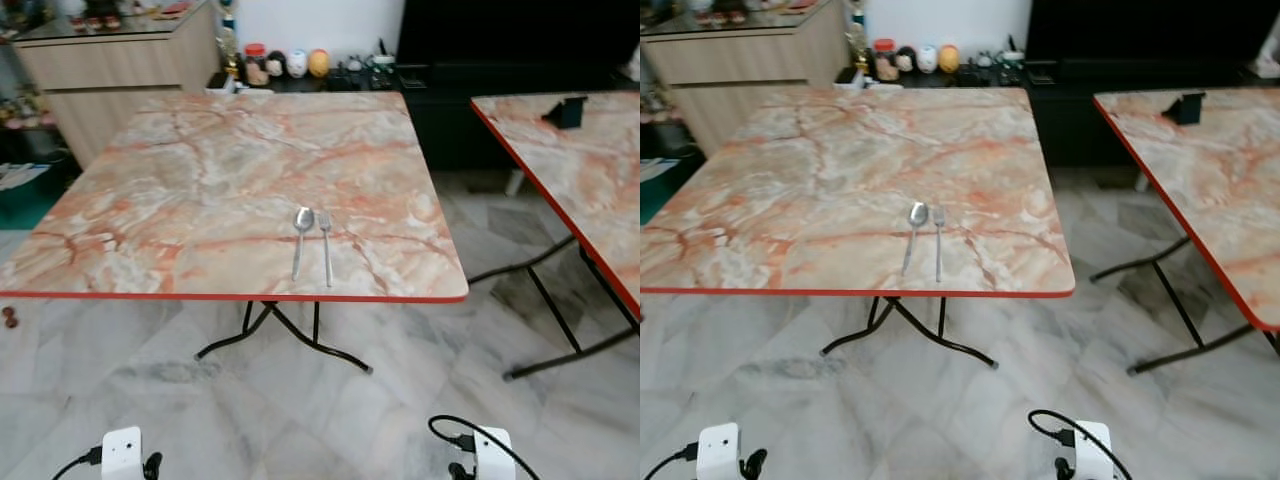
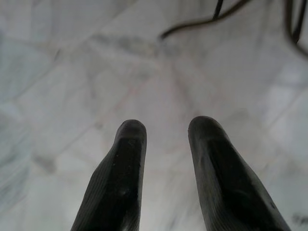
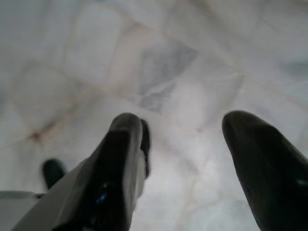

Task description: Setting the table

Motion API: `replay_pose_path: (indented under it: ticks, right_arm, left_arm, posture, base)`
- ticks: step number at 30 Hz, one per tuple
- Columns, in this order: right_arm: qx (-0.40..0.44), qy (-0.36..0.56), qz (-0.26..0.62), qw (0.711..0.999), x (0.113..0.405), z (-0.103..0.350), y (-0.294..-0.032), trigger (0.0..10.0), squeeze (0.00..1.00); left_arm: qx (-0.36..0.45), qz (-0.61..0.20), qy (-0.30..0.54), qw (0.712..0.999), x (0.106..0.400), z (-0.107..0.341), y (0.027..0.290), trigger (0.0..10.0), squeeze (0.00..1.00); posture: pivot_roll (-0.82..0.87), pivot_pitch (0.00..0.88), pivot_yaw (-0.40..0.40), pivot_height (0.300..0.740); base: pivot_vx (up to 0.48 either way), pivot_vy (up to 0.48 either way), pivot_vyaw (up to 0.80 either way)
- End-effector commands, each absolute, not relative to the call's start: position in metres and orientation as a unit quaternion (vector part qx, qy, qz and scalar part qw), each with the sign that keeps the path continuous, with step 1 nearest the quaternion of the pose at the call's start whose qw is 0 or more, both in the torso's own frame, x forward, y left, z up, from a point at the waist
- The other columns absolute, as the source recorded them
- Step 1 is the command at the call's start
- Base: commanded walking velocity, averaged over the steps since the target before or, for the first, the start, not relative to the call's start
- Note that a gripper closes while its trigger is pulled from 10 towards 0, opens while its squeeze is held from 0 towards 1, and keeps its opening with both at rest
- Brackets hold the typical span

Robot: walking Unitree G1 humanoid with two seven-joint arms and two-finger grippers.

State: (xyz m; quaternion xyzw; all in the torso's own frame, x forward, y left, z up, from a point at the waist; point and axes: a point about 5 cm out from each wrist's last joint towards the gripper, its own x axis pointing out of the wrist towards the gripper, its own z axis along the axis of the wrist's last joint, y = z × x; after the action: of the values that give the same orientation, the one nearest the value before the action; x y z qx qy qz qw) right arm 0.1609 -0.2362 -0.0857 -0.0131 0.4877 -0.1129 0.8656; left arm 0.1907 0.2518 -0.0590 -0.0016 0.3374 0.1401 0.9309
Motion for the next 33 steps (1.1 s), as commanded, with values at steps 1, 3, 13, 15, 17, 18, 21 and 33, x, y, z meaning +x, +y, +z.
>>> replay_pose_path:
  ticks: [1,3,13,15,17,18,21,33]
  right_arm:
    - [-0.008,0.482,-0.105,0.870,0.1668,-0.0850,-0.2288,10.0,0.00]
    - [-0.008,0.482,-0.105,0.870,0.1668,-0.0850,-0.2288,10.0,0.00]
    - [-0.008,0.483,-0.106,0.869,0.1670,-0.0849,-0.2290,10.0,0.00]
    - [-0.008,0.483,-0.106,0.869,0.1671,-0.0849,-0.2289,10.0,0.00]
    - [-0.007,0.482,-0.106,0.869,0.1671,-0.0849,-0.2289,10.0,0.00]
    - [-0.007,0.482,-0.106,0.869,0.1671,-0.0849,-0.2289,10.0,0.00]
    - [-0.008,0.482,-0.107,0.870,0.1670,-0.0848,-0.2292,10.0,0.00]
    - [-0.010,0.476,-0.109,0.872,0.1672,-0.0843,-0.2301,10.0,0.00]
  left_arm:
    - [0.002,0.153,0.353,0.923,0.1789,-0.0629,0.2599,10.0,0.00]
    - [0.002,0.153,0.353,0.923,0.1790,-0.0629,0.2598,10.0,0.00]
    - [0.002,0.153,0.348,0.925,0.1795,-0.0625,0.2586,10.0,0.00]
    - [0.002,0.154,0.348,0.925,0.1794,-0.0624,0.2590,10.0,0.00]
    - [0.002,0.154,0.348,0.925,0.1794,-0.0624,0.2591,10.0,0.00]
    - [0.002,0.154,0.348,0.925,0.1793,-0.0624,0.2591,10.0,0.00]
    - [0.002,0.153,0.347,0.925,0.1794,-0.0624,0.2587,10.0,0.00]
    - [-0.010,0.149,0.353,0.923,0.1752,-0.0655,0.2559,10.0,0.00]
  posture:
    - [-0.02,0.000,0.041,0.740]
    - [-0.02,0.000,0.041,0.740]
    - [-0.02,0.000,0.040,0.740]
    - [-0.02,0.000,0.039,0.740]
    - [-0.02,0.000,0.040,0.740]
    - [-0.02,0.000,0.040,0.740]
    - [-0.02,0.000,0.039,0.740]
    - [-0.03,0.000,0.037,0.740]
  base:
    - [0.000,0.292,0.00]
    - [0.000,0.292,0.00]
    - [0.000,0.297,0.00]
    - [0.000,0.298,0.00]
    - [0.000,0.296,0.00]
    - [0.000,0.296,0.00]
    - [0.000,0.087,0.00]
    - [0.000,0.000,0.00]
